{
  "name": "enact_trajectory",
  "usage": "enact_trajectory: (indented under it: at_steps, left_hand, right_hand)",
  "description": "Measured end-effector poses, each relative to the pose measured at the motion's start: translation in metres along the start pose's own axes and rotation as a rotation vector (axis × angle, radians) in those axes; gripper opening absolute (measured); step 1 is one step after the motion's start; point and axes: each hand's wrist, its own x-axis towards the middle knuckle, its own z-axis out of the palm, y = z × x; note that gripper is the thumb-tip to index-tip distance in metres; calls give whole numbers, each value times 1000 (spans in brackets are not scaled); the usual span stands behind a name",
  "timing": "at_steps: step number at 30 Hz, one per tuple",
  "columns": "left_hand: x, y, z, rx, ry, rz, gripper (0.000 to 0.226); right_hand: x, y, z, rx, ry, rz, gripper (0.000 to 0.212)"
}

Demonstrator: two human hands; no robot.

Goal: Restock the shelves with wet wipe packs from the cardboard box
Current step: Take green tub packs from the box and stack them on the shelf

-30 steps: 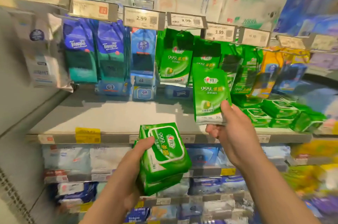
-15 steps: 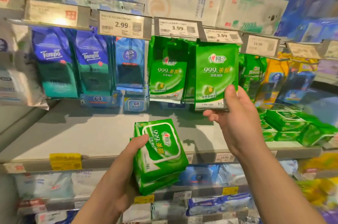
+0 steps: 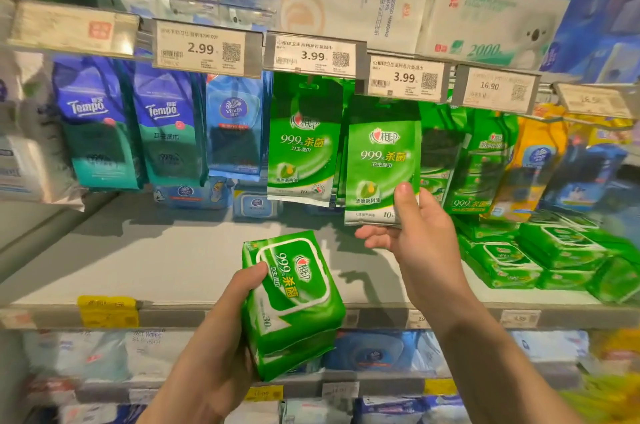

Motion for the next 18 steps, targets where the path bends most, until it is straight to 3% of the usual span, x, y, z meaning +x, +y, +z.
enact_trajectory:
  at_steps: [2, 3, 4, 6, 7, 10, 12, 14, 15, 18]
  left_hand:
    - [-6, 3, 12, -18, -101, 10, 21]
    - [0, 1, 14, -57, -43, 26, 25]
    - [-2, 3, 18, -113, -19, 31, 27]
    - [-3, -1, 16, -134, -5, 92, 20]
    - [0, -5, 11, -119, 13, 109, 30]
    - [1, -12, 3, -141, 14, 92, 37]
    - [1, -16, -2, -179, -104, 88, 33]
    - [6, -21, -3, -93, -133, 6, 97]
    - [7, -24, -1, -109, -147, -90, 99]
    - [10, -40, 0, -182, -211, -175, 57]
  right_hand:
    - [7, 6, 2, -51, 2, 27, 57]
    - [10, 9, 3, -75, 1, 38, 62]
    - [12, 11, 3, -88, 4, 48, 61]
    - [13, 14, 2, -94, -2, 62, 39]
    - [13, 15, 2, -84, 0, 76, 34]
    - [11, 23, 0, -75, 2, 130, 34]
    - [7, 27, -3, -87, 15, 163, 36]
    - [2, 31, -7, -105, 34, 190, 35]
    - [-1, 33, -10, -120, 37, 203, 32]
    - [-14, 37, -18, -178, 60, 270, 17]
